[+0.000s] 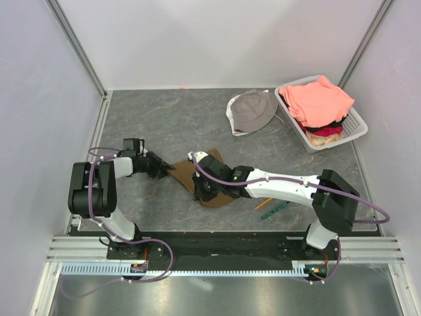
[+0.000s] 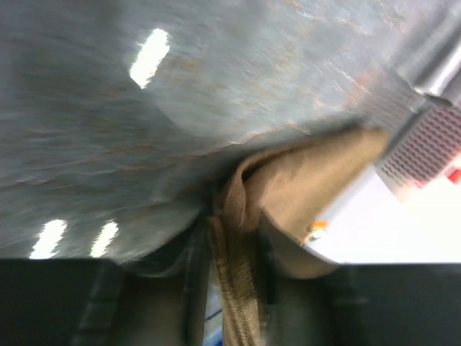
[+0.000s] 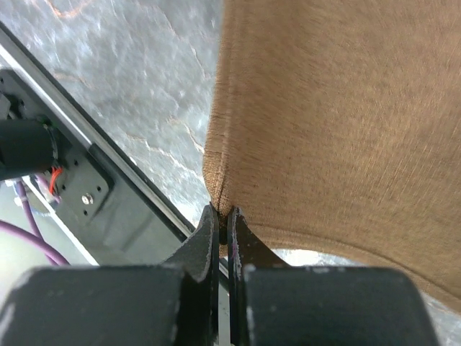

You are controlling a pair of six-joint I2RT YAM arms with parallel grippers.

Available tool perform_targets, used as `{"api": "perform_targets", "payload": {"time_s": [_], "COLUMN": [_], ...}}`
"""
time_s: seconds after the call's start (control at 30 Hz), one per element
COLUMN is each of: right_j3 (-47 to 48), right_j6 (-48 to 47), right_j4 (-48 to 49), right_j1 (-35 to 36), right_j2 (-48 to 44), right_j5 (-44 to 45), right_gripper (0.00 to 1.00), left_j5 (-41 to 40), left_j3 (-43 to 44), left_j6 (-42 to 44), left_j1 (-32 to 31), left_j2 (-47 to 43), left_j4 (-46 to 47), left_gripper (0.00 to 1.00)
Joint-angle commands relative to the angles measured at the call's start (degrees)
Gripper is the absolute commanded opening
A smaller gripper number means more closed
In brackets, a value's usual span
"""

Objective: Fold the napkin into a case and place the utensils inside
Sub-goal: Fold the lower triangle-folded napkin at the center of the board.

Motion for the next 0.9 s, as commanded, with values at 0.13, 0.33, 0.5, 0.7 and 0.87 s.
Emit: {"api": "perform_targets", "payload": {"time_s": [0.13, 0.33, 0.5, 0.7, 0.87], "right_j3": [-13.5, -20.6, -25.8, -35.2, -39.9], "right_j6": [4.8, 13.2, 18.9, 23.5, 23.3], "right_j4": [14.8, 32.6, 45.3, 52.3, 53.1], "right_j1": [1.7, 2.9, 2.8, -2.9, -6.7], "right_j2": [-3.9, -1.4, -0.6, -2.5, -2.8], "right_j5": [-10.2, -19.7, -24.0, -26.2, -27.1], "right_gripper": [0.00, 0.00, 0.00, 0.00, 0.00], "left_j5": [-18.0, -31.6, -48.0, -60.4, -67.9], "left_j3": [11.5, 16.5, 21.2, 33.6, 44.2], "left_j6": [16.0, 18.5, 15.5, 9.2, 1.0], "left_j1": [-0.1, -6.1, -16.6, -25.7, -31.0], "left_j2": [-9.1, -15.1, -11.2, 1.5, 12.5], "left_j4": [-19.3, -31.6, -38.8, -46.1, -55.6], "left_gripper": [0.03, 0.02, 0.02, 0.02, 0.02]}}
